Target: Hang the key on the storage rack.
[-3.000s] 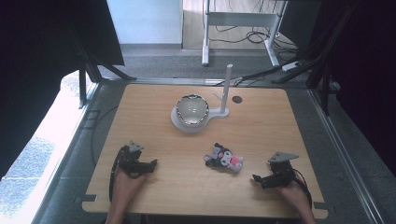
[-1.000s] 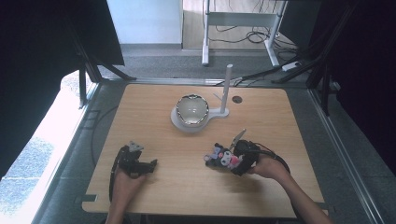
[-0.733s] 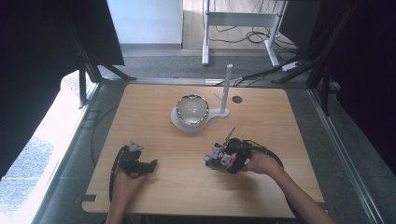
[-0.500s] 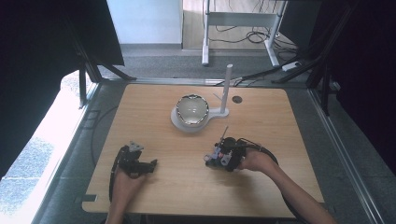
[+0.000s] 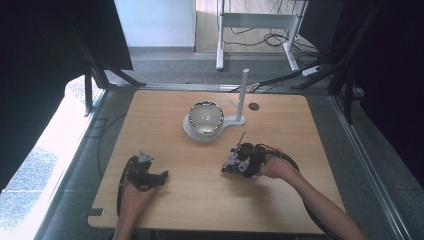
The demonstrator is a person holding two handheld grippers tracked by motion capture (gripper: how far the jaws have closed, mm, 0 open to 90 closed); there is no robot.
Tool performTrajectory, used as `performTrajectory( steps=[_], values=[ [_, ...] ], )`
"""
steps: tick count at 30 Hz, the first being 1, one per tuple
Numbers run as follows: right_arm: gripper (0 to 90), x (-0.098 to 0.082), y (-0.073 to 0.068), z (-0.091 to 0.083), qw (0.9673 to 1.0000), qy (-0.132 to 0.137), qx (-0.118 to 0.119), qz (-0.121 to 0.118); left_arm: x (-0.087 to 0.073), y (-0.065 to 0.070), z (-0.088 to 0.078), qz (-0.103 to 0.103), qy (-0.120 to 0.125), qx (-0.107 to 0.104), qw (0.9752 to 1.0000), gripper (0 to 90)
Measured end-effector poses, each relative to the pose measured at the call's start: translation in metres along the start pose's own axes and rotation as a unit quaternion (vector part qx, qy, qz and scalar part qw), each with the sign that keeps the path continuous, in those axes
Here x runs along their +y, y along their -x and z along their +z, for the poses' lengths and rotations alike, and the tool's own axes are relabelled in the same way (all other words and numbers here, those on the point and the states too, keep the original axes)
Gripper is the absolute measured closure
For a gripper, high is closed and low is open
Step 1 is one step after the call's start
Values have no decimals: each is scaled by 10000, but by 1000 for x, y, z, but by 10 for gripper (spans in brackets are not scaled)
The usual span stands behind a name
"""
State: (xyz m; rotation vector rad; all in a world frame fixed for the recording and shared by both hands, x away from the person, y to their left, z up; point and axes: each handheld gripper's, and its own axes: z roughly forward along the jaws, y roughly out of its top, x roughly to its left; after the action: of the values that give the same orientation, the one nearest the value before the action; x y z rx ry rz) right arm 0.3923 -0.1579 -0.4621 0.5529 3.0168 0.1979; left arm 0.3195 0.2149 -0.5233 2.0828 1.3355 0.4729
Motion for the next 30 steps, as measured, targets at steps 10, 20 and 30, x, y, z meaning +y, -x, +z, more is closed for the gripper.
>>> performTrajectory(
  steps=[10, 20, 30],
  values=[
    [435, -5, 13, -26, 9997, 217, 136, 2, 0, 0, 0, -1, 1, 0, 10000, 15],
    [435, -11, 29, -56, 9983, 505, 245, 170, 0, 0, 0, 16, -1, -2, 10000, 15],
    [434, -14, 47, -81, 9974, 594, 125, 389, 0, 0, 0, 16, -2, 0, 10000, 14]
  ],
)
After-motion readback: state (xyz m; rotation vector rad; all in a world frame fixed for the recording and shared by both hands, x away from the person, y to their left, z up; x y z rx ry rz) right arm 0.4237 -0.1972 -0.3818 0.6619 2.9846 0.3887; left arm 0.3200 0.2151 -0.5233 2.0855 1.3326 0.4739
